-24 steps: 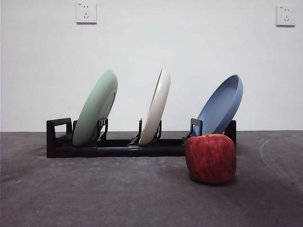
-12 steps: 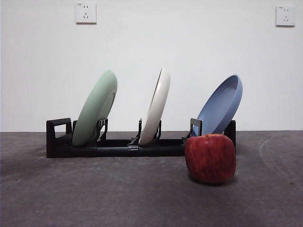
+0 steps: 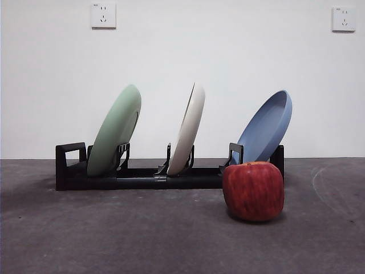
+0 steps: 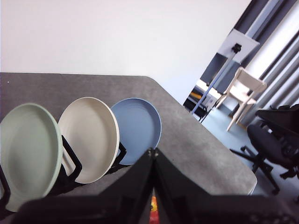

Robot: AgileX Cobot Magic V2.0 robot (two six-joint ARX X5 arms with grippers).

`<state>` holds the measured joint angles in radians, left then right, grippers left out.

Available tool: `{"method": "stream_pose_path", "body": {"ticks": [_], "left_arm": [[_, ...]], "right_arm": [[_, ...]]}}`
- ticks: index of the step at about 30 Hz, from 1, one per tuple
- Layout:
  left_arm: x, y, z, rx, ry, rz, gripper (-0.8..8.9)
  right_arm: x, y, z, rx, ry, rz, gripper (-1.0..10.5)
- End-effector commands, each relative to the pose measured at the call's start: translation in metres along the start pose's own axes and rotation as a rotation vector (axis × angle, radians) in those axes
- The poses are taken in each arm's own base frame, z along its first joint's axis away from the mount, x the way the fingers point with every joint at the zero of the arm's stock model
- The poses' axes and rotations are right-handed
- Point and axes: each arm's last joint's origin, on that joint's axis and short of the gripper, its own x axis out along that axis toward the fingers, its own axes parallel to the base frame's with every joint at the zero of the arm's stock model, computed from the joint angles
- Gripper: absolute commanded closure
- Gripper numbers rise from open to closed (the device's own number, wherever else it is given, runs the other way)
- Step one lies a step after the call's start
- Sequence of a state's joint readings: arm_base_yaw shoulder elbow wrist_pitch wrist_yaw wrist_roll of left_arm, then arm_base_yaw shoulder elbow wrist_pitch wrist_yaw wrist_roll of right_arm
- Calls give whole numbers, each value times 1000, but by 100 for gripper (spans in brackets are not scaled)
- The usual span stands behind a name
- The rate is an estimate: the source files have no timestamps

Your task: Take the green plate from the plate rack,put the plate on the table,take the apple from the table,put the apple in the plate

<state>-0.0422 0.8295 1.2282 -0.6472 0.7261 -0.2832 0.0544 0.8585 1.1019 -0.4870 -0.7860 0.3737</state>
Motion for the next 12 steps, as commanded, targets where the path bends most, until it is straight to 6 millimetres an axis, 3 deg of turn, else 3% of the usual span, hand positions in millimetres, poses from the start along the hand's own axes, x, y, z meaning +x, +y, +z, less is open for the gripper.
{"method": "stream_pose_path", "body": {"ticks": [1,4,6,12], "left_arm": [[8,1,17,42,61,2,628],[19,5,27,32,119,8,400],[27,9,29,22,152,37,397],[69,28,25,22,254,199,397]], "right_arm": [[10,4,6,-33,68,6,693],[21,7,9,-32,121,-28,550],[27,10,9,-44,141,-54,498],[43,23,10,-102,173,-92,497]]}}
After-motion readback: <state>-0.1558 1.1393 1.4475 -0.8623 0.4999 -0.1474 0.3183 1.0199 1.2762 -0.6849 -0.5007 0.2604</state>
